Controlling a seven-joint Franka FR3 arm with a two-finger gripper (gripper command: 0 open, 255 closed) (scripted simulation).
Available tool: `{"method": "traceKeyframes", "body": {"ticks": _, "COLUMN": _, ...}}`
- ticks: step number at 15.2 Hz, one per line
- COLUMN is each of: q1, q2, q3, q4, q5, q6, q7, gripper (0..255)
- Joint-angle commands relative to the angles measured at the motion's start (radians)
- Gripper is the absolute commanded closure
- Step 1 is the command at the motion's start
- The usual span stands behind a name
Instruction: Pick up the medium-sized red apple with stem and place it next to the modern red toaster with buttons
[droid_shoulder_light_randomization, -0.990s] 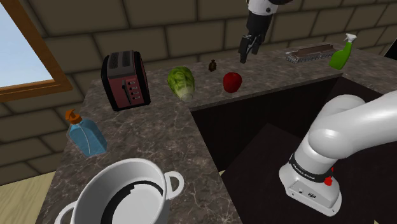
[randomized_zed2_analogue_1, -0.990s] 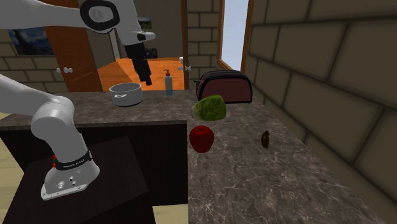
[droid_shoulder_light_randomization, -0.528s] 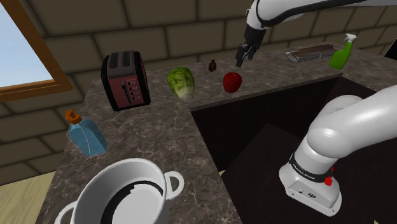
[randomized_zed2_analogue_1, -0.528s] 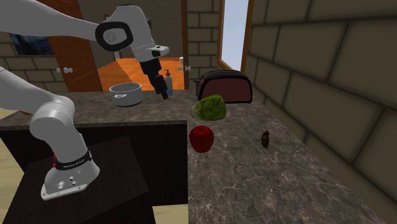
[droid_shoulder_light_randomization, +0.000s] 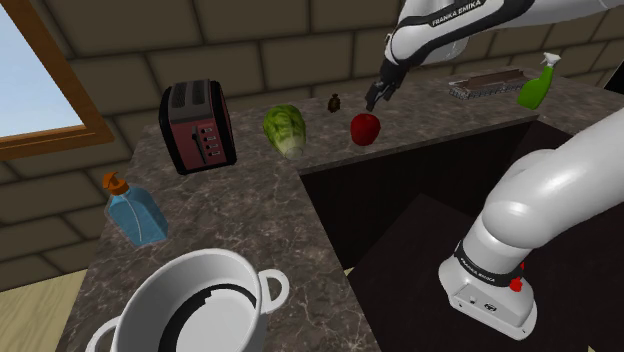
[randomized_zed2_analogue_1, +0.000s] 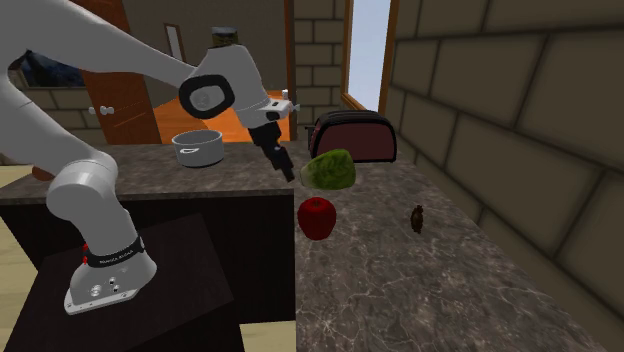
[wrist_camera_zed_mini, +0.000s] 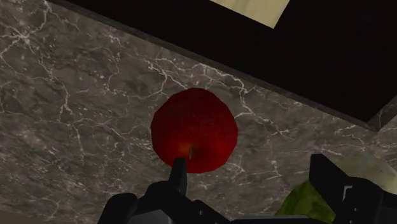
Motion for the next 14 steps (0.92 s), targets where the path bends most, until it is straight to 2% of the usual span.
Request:
{"method": "traceKeyframes", "body": {"ticks": 1, "q1": 0.013, "q2": 0.071, "q3": -0.041, "q4": 0.016, "q5": 0.030, "q6": 0.083, "q7": -0.037, "gripper": 0}}
{"method": "traceKeyframes", "body": {"ticks": 5, "q1": 0.062, "q2": 0.217, "q3": -0.134, "q4": 0.065, "q5": 0.150, "q6": 0.224, "q7": -0.152, "gripper": 0}}
{"method": "traceKeyframes", "body": {"ticks": 14, "q1": 0.106, "q2": 0.334, "q3": -0.166, "q4": 0.076, "q5": 0.265, "q6": 0.318, "q7": -0.235, "gripper": 0}}
